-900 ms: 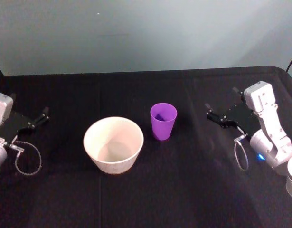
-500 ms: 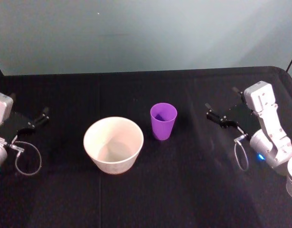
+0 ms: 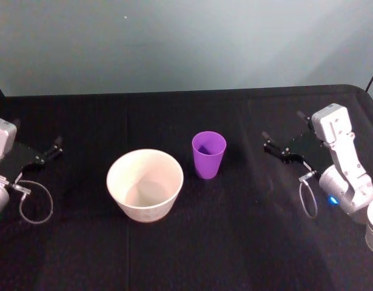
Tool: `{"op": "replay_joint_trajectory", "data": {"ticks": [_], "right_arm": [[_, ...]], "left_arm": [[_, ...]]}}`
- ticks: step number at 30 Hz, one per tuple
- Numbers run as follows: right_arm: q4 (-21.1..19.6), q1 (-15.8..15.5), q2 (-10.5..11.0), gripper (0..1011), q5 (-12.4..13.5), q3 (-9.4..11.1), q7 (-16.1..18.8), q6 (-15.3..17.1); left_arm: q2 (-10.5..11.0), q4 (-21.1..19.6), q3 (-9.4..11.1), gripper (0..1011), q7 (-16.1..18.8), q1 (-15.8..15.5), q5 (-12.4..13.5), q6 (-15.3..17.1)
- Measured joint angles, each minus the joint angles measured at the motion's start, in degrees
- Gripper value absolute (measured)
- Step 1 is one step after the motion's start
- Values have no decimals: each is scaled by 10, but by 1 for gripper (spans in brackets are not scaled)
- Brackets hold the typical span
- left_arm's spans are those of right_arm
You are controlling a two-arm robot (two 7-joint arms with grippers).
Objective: Pick up the cup and pour the mung beans from the cup into the bowl.
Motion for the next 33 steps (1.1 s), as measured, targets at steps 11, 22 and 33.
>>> {"op": "replay_joint_trajectory", "data": {"ticks": [11,22,33], "right_arm": [[-24,-30,16,1003,11,14,28,-24],[-26,-71,51,1003,103,28,191,-82],[26,-25,17,1003,156,8,316,-65]], "left_arm": [[0,0,0,1011,0,0,0,0],[0,0,0,1011,0,0,0,0],[0,0,0,1012,0,0,0,0]]}}
